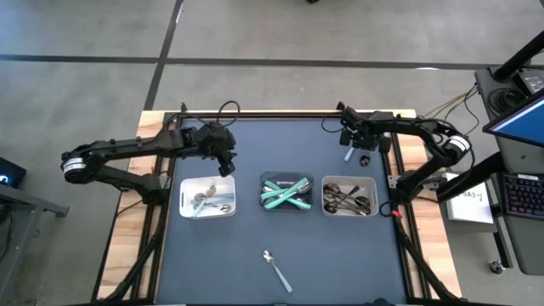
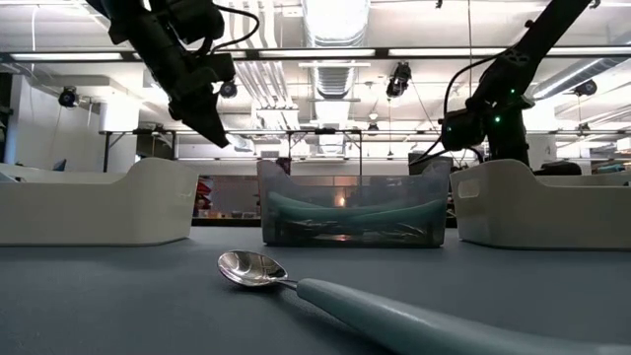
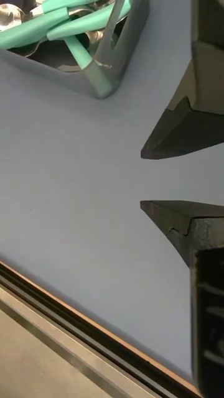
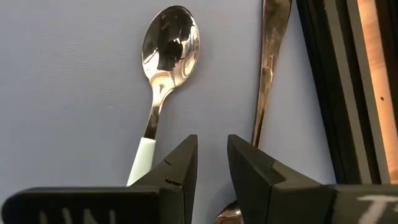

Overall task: Sort silverware by color (type)
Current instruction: Put the black spoon into the gray bin

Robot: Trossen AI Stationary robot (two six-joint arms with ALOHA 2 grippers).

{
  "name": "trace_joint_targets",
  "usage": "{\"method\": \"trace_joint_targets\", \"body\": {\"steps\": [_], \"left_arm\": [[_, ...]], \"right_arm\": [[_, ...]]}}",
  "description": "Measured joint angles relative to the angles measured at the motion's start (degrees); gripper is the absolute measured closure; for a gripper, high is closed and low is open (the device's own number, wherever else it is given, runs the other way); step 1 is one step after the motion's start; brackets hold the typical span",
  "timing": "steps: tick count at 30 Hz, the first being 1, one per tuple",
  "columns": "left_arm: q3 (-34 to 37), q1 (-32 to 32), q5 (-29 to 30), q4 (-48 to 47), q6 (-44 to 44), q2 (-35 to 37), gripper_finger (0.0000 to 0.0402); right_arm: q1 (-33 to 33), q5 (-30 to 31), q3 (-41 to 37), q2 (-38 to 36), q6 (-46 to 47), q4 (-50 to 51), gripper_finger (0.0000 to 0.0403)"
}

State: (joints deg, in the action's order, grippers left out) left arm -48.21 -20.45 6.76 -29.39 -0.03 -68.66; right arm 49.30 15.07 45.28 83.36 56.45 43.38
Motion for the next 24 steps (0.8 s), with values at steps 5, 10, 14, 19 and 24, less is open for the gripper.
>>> {"method": "trace_joint_targets", "body": {"steps": [5,10,14,19,24], "left_arm": [[0.0,-0.1,0.0,0.0,-0.4,0.0,0.0302],[0.0,-0.1,-0.1,0.1,-0.5,0.0,0.0302],[0.0,-0.1,-0.3,0.5,-0.7,0.0,0.0302],[0.0,-0.1,-0.3,1.5,-0.7,0.0,0.0302],[0.0,0.0,-0.3,1.5,-0.7,0.0,0.0302]], "right_arm": [[0.0,1.3,0.0,0.0,0.1,1.6,0.0321],[0.0,2.8,0.0,0.0,1.6,7.7,0.0321],[0.0,2.7,0.0,0.0,2.6,8.9,0.0321],[0.0,0.7,0.0,0.0,2.6,7.6,0.0321],[0.0,0.9,0.0,0.1,3.7,6.9,0.0321]]}}
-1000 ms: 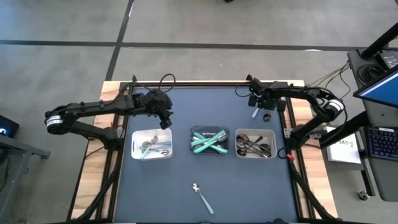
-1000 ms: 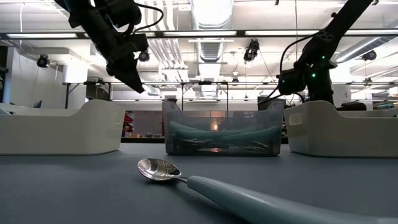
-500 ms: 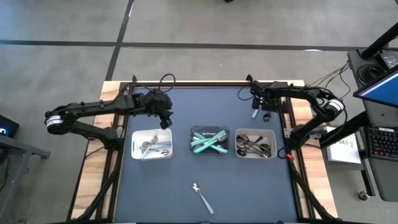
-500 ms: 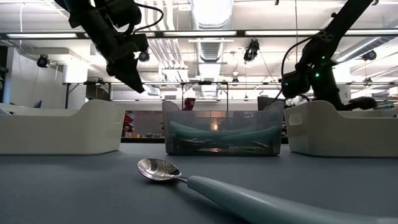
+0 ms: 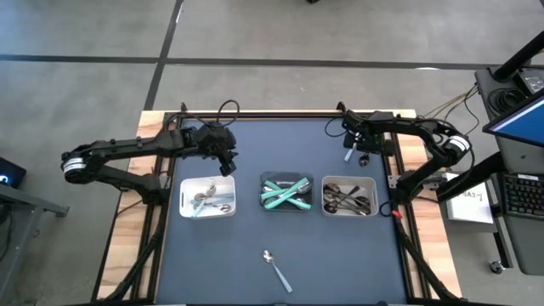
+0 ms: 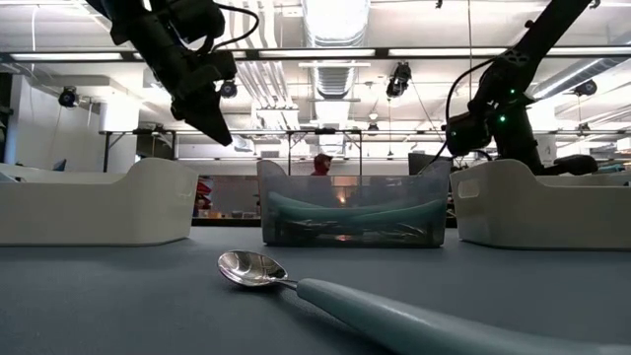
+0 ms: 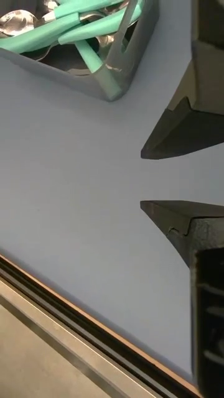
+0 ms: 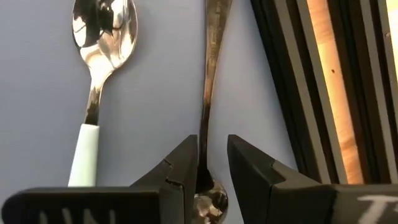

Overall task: Sort silverware by color (type)
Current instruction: Put the black spoon into the gray bin

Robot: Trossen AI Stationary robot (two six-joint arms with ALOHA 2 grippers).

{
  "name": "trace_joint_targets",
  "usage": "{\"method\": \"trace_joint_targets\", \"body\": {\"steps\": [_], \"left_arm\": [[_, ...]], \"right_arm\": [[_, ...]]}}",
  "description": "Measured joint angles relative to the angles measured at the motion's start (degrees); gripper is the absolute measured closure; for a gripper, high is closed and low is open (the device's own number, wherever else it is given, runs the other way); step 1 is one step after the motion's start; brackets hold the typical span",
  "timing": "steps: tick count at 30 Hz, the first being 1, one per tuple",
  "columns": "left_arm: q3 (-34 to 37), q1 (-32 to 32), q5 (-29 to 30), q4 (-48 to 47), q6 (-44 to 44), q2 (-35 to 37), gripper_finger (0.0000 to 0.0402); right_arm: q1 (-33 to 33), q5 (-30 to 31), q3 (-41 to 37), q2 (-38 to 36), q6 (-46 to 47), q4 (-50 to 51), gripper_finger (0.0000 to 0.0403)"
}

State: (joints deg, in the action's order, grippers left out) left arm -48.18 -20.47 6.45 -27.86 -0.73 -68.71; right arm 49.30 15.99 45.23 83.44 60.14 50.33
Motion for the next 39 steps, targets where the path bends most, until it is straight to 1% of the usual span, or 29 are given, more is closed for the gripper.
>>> {"method": "trace_joint_targets", "body": {"steps": [6,13,18,22,24,31,34,37,39], "left_arm": [[0.6,0.0,0.0,0.0,0.0,0.0,0.0302],[1.0,0.0,0.0,0.0,0.1,0.0,0.0302],[1.0,0.0,0.0,0.0,0.1,0.0,0.0302],[1.0,-0.1,-0.1,0.0,0.2,0.0,0.0302],[1.0,-0.1,-0.1,0.1,0.2,0.0,0.0302],[1.0,0.0,-0.1,0.9,0.1,0.0,0.0302],[1.1,0.0,-0.1,0.9,-1.0,0.0,0.0302],[1.2,0.1,-0.4,0.9,-1.5,0.0,0.0302],[1.5,0.1,-1.2,1.1,-1.5,0.0,0.0302]], "right_arm": [[0.0,0.1,0.0,0.5,2.5,-0.4,0.0321],[-0.2,-0.5,-0.1,5.4,2.8,-1.0,0.0321],[-2.4,0.0,-0.1,9.8,1.1,-1.8,0.0321],[-4.8,2.2,-0.2,10.9,1.0,-2.1,0.0327],[-5.5,3.1,-0.2,10.7,1.4,-2.1,0.0328],[-5.6,3.0,-0.3,7.0,0.7,-2.3,0.0331],[-5.6,3.0,-0.3,5.1,0.3,-2.6,0.0351],[-5.8,0.1,-0.3,3.1,0.1,-4.3,0.0383],[-5.8,-1.3,-0.3,2.2,-0.7,-4.4,0.0389]]}}
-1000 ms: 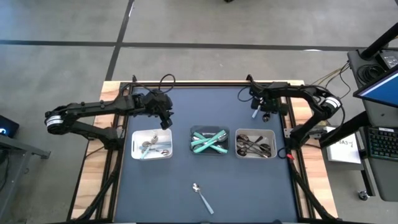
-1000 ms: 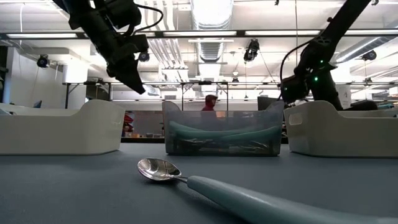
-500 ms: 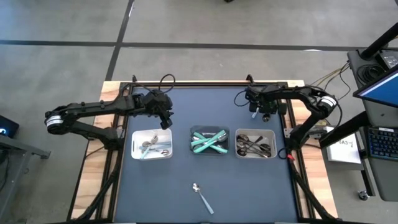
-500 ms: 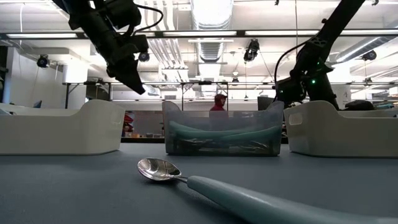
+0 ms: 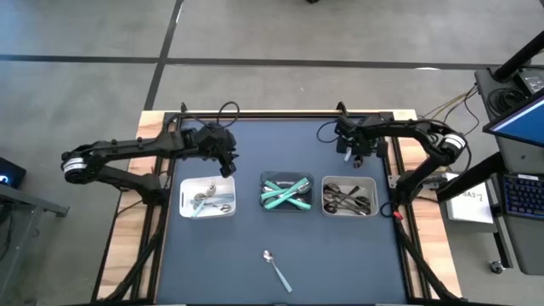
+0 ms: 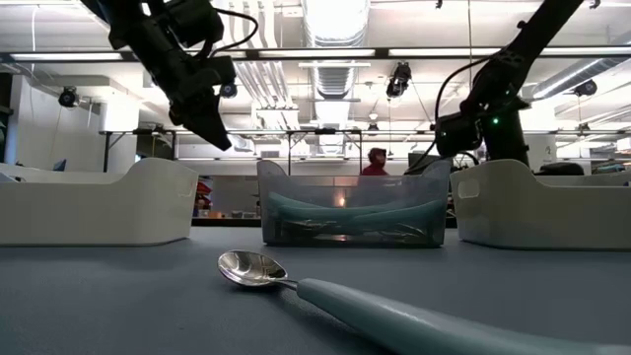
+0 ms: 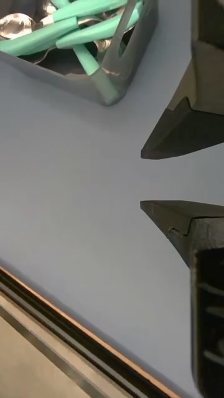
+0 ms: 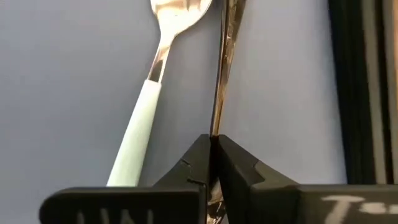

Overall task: Sort silverware by color (type)
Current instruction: Put the black spoon into the gray bin

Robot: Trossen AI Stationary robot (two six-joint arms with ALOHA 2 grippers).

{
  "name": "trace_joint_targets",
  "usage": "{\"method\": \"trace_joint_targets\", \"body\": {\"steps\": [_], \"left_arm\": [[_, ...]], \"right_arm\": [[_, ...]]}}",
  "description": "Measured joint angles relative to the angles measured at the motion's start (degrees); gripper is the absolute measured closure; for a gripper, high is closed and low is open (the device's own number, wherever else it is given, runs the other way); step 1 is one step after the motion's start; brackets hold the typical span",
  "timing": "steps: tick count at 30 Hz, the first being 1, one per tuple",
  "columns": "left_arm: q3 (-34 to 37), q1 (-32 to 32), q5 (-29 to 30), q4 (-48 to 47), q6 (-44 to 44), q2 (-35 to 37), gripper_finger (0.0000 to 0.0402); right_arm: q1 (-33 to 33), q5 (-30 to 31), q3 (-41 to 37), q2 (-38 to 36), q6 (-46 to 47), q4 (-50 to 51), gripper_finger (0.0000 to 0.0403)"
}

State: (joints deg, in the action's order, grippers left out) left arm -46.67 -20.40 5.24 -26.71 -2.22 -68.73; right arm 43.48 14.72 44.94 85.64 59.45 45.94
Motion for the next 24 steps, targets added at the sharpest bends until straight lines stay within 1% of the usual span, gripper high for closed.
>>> {"method": "trace_joint_targets", "body": {"steps": [5,11,14,19,24], "left_arm": [[1.4,0.0,-0.6,1.8,-0.5,0.0,0.0302],[1.8,0.0,-0.9,1.8,-1.5,0.0,0.0302],[1.8,0.0,-0.9,1.8,-1.4,0.0,0.0302],[1.8,0.0,-1.1,1.9,-0.2,-0.1,0.0302],[1.8,0.0,-1.9,2.4,0.4,-1.5,0.0302]], "right_arm": [[0.0,-0.1,0.0,-0.7,-0.8,-0.2,0.0392],[-2.1,-2.7,0.0,-1.0,-3.6,-6.4,0.0393],[-3.1,-3.2,0.0,-1.9,-4.1,-6.4,0.0393],[-3.9,-3.1,0.0,-6.0,-4.1,-5.6,0.0393],[-4.5,-2.9,0.0,-12.9,-4.0,-5.8,0.0393]]}}
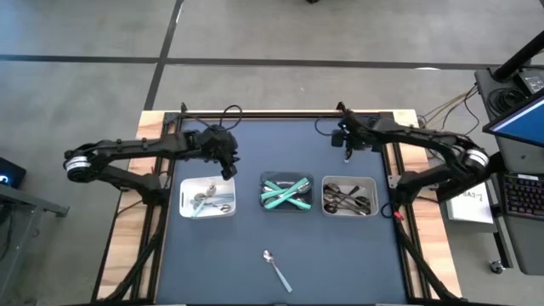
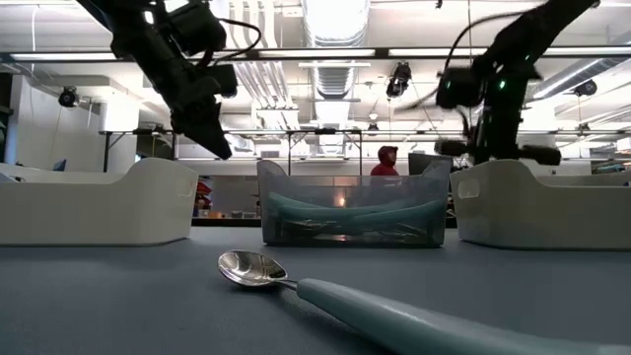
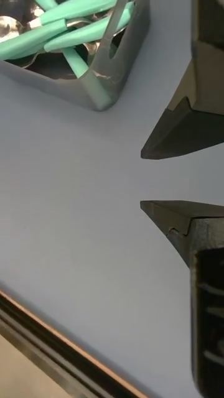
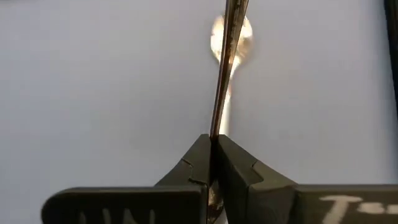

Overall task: Sort silverware by color (type)
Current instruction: Put the black spoon into the gray bin

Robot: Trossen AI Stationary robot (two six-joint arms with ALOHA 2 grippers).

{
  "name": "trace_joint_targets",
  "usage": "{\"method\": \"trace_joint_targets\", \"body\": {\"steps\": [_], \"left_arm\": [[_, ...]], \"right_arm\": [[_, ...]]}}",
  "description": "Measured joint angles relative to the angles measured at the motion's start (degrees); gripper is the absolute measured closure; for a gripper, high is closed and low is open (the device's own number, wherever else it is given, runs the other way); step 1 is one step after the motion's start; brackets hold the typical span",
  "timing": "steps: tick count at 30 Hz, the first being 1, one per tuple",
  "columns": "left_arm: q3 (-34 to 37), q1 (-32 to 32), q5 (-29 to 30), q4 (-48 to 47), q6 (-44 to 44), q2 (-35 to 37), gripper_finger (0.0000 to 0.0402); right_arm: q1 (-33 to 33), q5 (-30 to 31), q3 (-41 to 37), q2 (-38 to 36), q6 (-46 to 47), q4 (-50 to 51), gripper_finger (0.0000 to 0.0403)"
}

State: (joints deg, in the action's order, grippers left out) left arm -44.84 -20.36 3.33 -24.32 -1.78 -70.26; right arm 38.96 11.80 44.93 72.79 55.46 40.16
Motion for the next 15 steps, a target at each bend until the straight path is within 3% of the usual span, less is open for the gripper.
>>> {"method": "trace_joint_targets", "body": {"steps": [6,15], "left_arm": [[0.0,0.0,-2.6,2.0,-0.7,-3.0,0.0302],[0.0,0.1,-2.6,9.0,-7.7,-4.0,0.0302]], "right_arm": [[-4.9,-3.5,0.0,-9.9,-2.9,-3.5,0.0394],[-21.8,-13.5,0.0,-21.9,-4.4,-4.1,0.0394]]}}
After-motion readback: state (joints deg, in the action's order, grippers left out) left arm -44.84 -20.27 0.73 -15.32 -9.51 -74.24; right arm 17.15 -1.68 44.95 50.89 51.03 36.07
